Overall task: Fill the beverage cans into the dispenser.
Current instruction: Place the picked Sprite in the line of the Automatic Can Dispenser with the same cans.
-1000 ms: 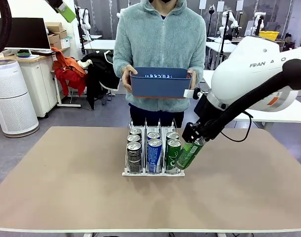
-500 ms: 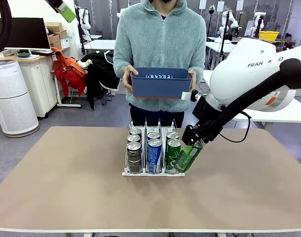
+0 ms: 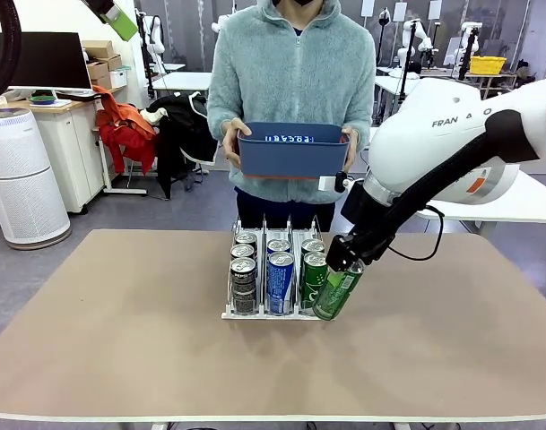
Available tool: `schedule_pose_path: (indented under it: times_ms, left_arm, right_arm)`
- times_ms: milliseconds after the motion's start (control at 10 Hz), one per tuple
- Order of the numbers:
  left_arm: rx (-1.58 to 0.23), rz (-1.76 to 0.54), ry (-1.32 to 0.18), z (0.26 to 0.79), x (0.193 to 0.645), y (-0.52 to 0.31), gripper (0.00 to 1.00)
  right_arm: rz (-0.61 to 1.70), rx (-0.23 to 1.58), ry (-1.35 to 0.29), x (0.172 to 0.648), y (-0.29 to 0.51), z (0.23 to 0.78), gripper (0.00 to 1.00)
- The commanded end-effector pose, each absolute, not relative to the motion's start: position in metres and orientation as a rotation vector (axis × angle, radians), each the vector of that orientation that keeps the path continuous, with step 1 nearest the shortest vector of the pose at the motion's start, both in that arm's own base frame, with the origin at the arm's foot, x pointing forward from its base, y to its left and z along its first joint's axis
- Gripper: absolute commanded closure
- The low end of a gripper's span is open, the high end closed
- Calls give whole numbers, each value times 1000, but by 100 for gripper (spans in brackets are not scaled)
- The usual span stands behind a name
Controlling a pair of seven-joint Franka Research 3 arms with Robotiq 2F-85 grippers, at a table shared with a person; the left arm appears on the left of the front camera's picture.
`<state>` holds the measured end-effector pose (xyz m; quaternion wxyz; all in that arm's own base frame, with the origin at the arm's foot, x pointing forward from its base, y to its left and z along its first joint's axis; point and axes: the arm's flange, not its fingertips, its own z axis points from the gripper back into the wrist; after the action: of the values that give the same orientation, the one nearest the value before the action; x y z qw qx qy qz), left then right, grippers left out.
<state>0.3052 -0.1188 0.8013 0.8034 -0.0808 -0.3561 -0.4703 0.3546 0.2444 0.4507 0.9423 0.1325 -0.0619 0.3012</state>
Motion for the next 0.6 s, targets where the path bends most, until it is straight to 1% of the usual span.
schedule_pose_path:
  times_ms: [0,100,300,500]
  left_arm:
    - [-175,-1006,-761,800,305,-118,0]
    - [-175,-1006,-761,800,305,-118,0]
    - [-175,-1006,-761,800,305,-118,0]
    - [-175,-1006,-761,800,305,-118,0]
  right_arm:
    - [617,271,-127,355,245,451,42]
    - [645,271,-69,367,242,447,42]
    - [639,250,-107,380,251,439,42]
    - [651,243,-104,393,250,442,42]
